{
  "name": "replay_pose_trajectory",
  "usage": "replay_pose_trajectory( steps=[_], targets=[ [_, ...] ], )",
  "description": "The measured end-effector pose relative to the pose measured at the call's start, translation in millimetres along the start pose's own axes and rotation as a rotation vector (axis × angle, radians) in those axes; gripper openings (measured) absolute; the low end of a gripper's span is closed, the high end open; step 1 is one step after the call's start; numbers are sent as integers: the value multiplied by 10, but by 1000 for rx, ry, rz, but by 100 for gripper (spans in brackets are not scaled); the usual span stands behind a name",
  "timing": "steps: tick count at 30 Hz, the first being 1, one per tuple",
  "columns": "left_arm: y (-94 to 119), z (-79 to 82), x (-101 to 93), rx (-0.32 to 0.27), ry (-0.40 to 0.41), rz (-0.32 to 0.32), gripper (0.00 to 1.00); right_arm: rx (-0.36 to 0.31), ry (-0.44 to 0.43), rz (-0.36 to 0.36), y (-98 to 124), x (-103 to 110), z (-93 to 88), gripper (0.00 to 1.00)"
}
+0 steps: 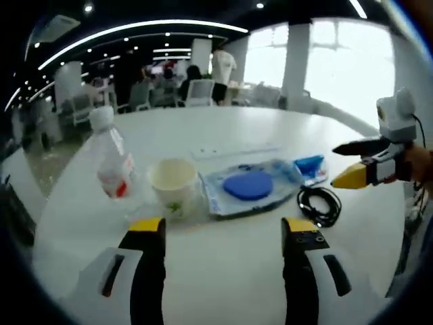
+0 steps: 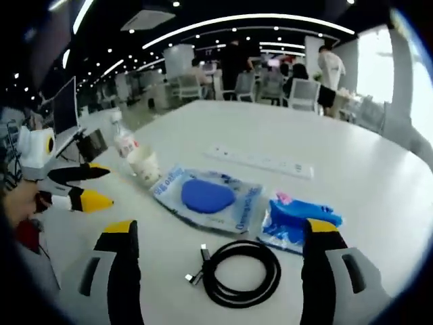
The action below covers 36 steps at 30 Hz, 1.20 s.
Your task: Arrange the tabletop items into an orderly group along one side of the table until the central work area is clear of visible clutter.
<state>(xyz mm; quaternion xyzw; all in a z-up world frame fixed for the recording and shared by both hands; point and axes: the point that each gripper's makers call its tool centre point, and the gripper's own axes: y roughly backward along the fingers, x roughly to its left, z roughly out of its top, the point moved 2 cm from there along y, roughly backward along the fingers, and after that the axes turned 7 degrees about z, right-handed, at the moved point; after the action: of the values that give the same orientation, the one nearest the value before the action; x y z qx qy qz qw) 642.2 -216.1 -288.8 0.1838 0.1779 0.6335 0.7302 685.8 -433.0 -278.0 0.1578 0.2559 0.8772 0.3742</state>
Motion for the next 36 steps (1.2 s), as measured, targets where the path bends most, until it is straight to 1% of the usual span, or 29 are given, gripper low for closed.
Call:
replay_pose_trajectory(
  steps=[2, 3, 4, 6, 8, 10, 11, 14, 16, 19, 22, 24, 26, 27, 30, 31, 32, 36],
  targets=[
    [115, 25, 30, -15, 1, 8, 68, 17, 20, 10, 104, 58, -49, 99],
    [155, 34, 37, -25, -5, 8, 69, 14, 19, 10, 150, 81, -61, 99],
    [211, 34, 48, -29, -12, 10, 71, 20, 23, 10, 212, 98, -83, 99],
    [280, 16, 42, -22, -27, -2, 76, 24, 42, 3, 320, 125, -101, 100],
    [367, -3, 59, -22, -37, -6, 80, 14, 40, 8, 425, 162, -106, 100],
    [461, -30, 80, -24, -42, -9, 85, 3, 19, 23, 501, 210, -107, 100],
    [514, -48, 78, -23, -48, -21, 87, 5, 14, 42, 564, 254, -117, 100],
    [630, -109, 75, -3, -87, -45, 95, 0, 26, 67, 728, 347, -131, 100],
    [698, -124, 89, -4, -86, -42, 99, -6, 23, 83, 846, 418, -151, 100],
    [823, -132, 131, -6, -98, -40, 99, -15, 34, 93, 962, 497, -180, 100],
    [959, -139, 144, -1, -84, -61, 99, -7, 61, 103, 1081, 593, -260, 100],
    [1028, -158, 159, 3, -89, -61, 99, -1, 61, 112, 1134, 623, -309, 100],
    [1126, -188, 177, 6, -117, -61, 99, -8, 64, 117, 1195, 672, -365, 100],
    [1188, -209, 201, 6, -120, -52, 99, -9, 60, 117, 1234, 698, -403, 100],
    [1275, -252, 249, -3, -112, -51, 99, -21, 45, 118, 1318, 775, -470, 100],
    [1306, -277, 261, -1, -102, -63, 99, -45, 30, 123, 1362, 826, -476, 100],
    [1328, -293, 257, 0, -103, -76, 99, -46, 28, 124, 1394, 848, -496, 100],
    [1493, -399, 324, 13, -113, -60, 99, -64, 53, 111, 1535, 952, -583, 100]
  ],
)
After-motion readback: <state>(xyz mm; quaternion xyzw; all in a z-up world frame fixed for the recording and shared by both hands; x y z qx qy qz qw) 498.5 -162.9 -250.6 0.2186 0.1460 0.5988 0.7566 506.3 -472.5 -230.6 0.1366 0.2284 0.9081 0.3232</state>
